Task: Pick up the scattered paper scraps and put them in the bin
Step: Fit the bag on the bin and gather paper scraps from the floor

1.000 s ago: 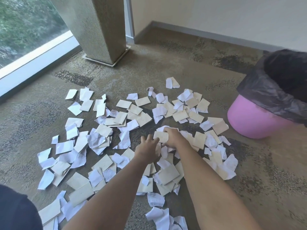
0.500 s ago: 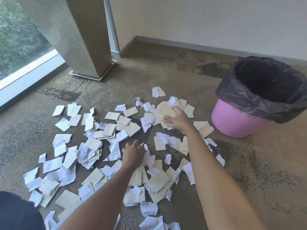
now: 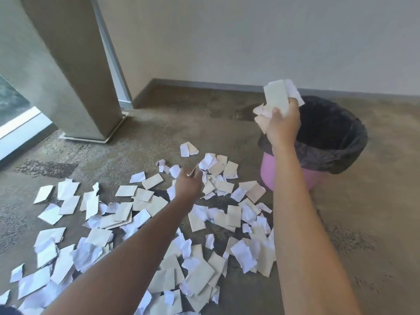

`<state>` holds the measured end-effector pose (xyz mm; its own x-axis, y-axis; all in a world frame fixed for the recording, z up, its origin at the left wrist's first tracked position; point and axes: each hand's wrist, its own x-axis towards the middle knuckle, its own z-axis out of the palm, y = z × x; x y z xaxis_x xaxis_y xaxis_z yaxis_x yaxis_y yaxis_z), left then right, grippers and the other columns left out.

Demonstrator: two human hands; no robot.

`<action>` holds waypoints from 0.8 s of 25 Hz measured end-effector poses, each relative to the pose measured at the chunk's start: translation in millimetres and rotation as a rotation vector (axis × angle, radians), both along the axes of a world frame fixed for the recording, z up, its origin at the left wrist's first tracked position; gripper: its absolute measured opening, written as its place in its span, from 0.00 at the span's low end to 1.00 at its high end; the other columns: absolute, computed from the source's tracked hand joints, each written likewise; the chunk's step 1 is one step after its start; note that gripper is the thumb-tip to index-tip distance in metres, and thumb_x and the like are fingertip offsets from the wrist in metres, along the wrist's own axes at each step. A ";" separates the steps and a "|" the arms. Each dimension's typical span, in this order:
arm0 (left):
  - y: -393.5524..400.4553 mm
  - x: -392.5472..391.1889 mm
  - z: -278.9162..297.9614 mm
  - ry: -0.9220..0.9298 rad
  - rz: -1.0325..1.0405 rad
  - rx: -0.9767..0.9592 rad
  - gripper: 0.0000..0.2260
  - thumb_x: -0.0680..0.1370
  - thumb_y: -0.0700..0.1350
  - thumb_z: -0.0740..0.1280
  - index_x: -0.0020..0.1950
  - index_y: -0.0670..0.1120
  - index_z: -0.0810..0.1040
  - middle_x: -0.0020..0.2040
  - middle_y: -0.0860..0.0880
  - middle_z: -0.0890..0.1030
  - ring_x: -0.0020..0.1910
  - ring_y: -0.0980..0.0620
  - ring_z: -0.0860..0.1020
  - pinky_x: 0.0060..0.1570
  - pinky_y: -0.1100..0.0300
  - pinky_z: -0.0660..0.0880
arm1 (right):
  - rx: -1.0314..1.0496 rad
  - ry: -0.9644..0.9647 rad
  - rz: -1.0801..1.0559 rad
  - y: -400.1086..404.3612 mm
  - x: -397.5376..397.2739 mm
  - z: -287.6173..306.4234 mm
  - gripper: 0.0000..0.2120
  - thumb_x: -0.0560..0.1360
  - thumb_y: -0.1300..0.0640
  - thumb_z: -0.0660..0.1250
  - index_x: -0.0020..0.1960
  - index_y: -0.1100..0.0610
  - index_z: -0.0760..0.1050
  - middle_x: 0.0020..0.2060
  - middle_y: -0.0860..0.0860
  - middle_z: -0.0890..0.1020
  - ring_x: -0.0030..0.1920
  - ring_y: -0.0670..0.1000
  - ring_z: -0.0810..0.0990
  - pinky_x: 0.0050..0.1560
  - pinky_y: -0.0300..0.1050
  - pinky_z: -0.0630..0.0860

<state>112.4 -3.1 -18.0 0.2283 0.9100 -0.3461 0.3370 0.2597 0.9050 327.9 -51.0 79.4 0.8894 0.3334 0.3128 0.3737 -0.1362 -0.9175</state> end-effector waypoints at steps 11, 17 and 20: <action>-50.5 181.9 144.6 -0.401 -0.319 0.021 0.05 0.79 0.46 0.63 0.51 0.46 0.71 0.42 0.49 0.75 0.38 0.53 0.76 0.44 0.46 0.83 | -0.265 -0.055 -0.157 -54.1 65.5 -6.1 0.15 0.73 0.70 0.68 0.53 0.54 0.83 0.59 0.54 0.79 0.58 0.55 0.78 0.52 0.38 0.73; -55.9 251.3 131.8 -0.298 -0.420 0.013 0.10 0.77 0.47 0.67 0.56 0.48 0.70 0.58 0.42 0.76 0.48 0.45 0.77 0.47 0.49 0.81 | -0.054 0.064 -0.248 -70.7 80.5 -0.3 0.15 0.72 0.68 0.65 0.54 0.54 0.82 0.55 0.54 0.81 0.52 0.52 0.81 0.48 0.39 0.75; -47.4 263.9 119.9 -0.251 -0.471 -0.050 0.29 0.72 0.48 0.74 0.69 0.50 0.64 0.64 0.42 0.72 0.56 0.43 0.76 0.55 0.48 0.78 | -0.031 0.128 -0.278 -81.0 86.7 7.5 0.20 0.71 0.71 0.61 0.56 0.53 0.80 0.58 0.53 0.80 0.57 0.51 0.79 0.53 0.38 0.74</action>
<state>376.3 -50.6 101.9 0.6890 0.6732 -0.2685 0.2021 0.1773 0.9632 414.6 -132.0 87.0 0.9794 0.0795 0.1854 0.1995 -0.2452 -0.9487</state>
